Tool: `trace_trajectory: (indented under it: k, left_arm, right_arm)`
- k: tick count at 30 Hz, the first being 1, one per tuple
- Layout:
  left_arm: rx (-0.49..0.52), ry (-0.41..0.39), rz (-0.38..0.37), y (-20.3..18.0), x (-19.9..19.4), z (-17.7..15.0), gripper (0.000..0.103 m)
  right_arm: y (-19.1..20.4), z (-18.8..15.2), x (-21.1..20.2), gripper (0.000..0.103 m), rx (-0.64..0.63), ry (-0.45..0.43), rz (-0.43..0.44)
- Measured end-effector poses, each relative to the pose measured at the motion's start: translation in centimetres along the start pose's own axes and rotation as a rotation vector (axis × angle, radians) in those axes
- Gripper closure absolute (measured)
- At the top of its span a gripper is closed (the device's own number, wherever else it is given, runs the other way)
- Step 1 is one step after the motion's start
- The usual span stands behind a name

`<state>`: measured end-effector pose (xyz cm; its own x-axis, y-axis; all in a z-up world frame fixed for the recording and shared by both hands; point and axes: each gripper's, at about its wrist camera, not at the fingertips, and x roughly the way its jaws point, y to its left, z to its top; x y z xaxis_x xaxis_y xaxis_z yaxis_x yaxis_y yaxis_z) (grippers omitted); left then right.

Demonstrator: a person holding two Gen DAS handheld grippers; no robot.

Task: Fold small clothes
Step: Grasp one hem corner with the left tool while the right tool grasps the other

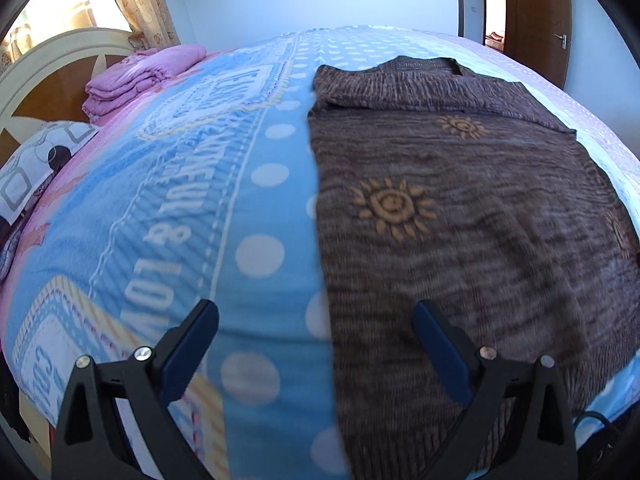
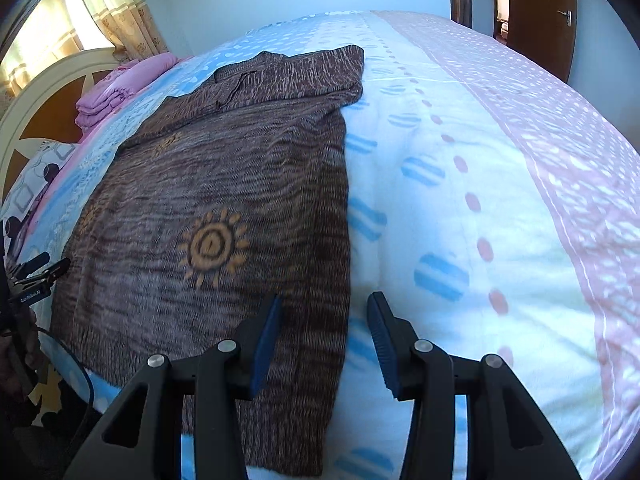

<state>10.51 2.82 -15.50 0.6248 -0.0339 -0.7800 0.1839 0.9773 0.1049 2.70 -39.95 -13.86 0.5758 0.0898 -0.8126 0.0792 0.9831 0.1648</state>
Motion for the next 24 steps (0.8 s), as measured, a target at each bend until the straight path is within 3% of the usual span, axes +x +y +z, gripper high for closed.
trace_trajectory:
  k: [8, 11, 24]
  left_arm:
    - [-0.024, 0.047, -0.057, 0.1, -1.3, -2.5, 0.004]
    - [-0.045, 0.083, -0.115, -0.1, -1.3, -3.2, 0.004]
    - [-0.028, 0.082, -0.159, -0.6, -2.4, -4.6, 0.016]
  right_arm:
    - [0.2, -3.0, -1.2, 0.057, 0.040, -0.007, 0.027]
    - [0.3, -3.7, -1.5, 0.057, 0.064, -0.012, 0.036]
    - [0.4, -5.4, -2.0, 0.059, 0.084, 0.010, 0.083]
